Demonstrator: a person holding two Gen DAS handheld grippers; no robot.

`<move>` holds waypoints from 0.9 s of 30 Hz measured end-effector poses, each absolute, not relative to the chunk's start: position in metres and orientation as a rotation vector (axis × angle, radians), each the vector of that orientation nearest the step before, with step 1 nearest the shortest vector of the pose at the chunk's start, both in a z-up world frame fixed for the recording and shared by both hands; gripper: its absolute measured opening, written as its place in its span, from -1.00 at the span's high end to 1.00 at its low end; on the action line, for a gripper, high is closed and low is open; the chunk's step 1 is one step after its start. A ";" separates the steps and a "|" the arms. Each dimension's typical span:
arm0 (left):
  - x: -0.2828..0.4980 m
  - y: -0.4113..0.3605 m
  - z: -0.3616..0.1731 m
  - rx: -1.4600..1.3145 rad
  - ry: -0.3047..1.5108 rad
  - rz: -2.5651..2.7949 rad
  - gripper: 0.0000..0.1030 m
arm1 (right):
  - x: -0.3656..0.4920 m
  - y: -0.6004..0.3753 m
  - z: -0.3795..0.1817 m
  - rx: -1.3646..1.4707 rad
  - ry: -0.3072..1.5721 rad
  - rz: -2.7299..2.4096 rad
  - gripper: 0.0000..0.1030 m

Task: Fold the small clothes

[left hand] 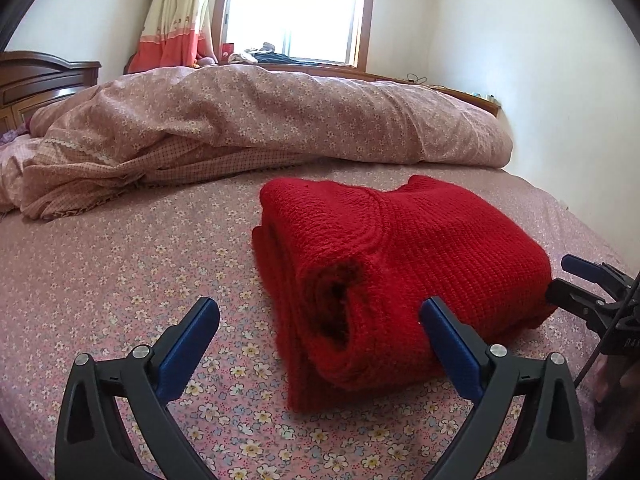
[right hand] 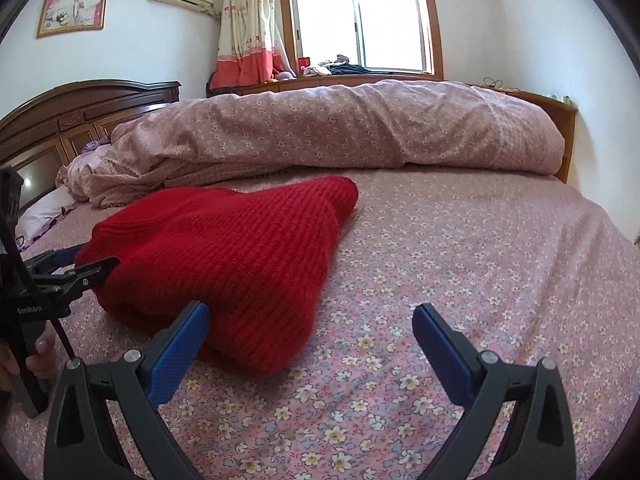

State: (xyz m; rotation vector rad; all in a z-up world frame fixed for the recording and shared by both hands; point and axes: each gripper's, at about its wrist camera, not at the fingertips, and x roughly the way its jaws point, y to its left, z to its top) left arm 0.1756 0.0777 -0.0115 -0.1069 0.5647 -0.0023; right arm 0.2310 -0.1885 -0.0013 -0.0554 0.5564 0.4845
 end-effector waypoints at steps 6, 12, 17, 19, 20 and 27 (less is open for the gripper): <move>0.175 0.078 -0.011 -0.107 0.564 -0.002 -0.90 | 0.232 -0.187 -0.002 -0.061 0.561 0.484 -1.00; 0.175 0.078 -0.012 -0.106 0.566 -0.001 -0.90 | 0.234 -0.185 -0.003 -0.063 0.573 0.484 -1.00; 0.175 0.077 -0.013 -0.105 0.566 0.000 -0.90 | 0.237 -0.184 -0.004 -0.064 0.582 0.486 -1.00; 0.174 0.077 -0.012 -0.105 0.566 0.000 -0.90 | 0.238 -0.183 -0.004 -0.066 0.584 0.485 -1.00; 0.175 0.078 -0.012 -0.104 0.565 0.000 -0.90 | 0.238 -0.183 -0.004 -0.067 0.584 0.486 -1.00; 0.176 0.078 -0.013 -0.099 0.564 -0.001 -0.90 | 0.237 -0.183 -0.005 -0.068 0.580 0.485 -1.00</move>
